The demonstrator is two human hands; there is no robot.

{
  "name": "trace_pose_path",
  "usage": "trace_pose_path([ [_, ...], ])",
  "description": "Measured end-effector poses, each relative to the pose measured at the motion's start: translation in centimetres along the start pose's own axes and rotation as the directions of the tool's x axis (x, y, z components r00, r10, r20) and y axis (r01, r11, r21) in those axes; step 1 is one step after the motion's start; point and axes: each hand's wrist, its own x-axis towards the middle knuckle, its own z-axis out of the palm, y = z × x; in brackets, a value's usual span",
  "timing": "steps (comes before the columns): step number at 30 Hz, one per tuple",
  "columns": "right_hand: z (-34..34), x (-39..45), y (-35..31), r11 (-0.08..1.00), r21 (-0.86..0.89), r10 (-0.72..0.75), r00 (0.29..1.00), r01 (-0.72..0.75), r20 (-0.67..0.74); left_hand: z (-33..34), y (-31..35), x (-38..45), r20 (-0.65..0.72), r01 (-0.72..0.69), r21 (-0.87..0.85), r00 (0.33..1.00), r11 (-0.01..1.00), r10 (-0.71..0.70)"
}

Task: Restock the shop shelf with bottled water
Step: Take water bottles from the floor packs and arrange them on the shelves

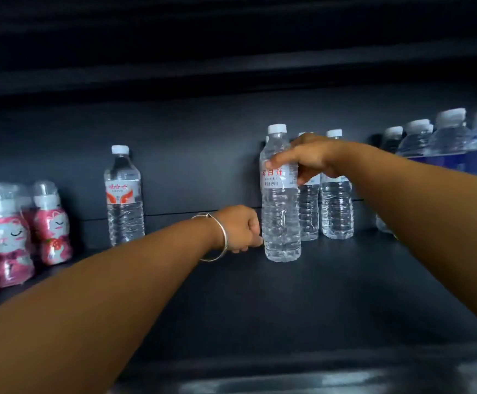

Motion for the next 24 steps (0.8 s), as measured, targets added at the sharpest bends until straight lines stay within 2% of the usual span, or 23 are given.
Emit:
trace_pose_path([
  [14, 0.5, 0.8, 0.3, 1.0, 0.012, 0.017, 0.998, -0.016, -0.057, 0.9, 0.9, 1.5, 0.081, -0.037, 0.054, 0.996, 0.998, 0.032],
  [24, 1.7, 0.5, 0.4, 0.999, 0.045, 0.011, 0.988, -0.004, -0.155, 1.0, 1.5, 0.9, 0.068, -0.071, 0.115, 0.996, 0.991, 0.063],
])
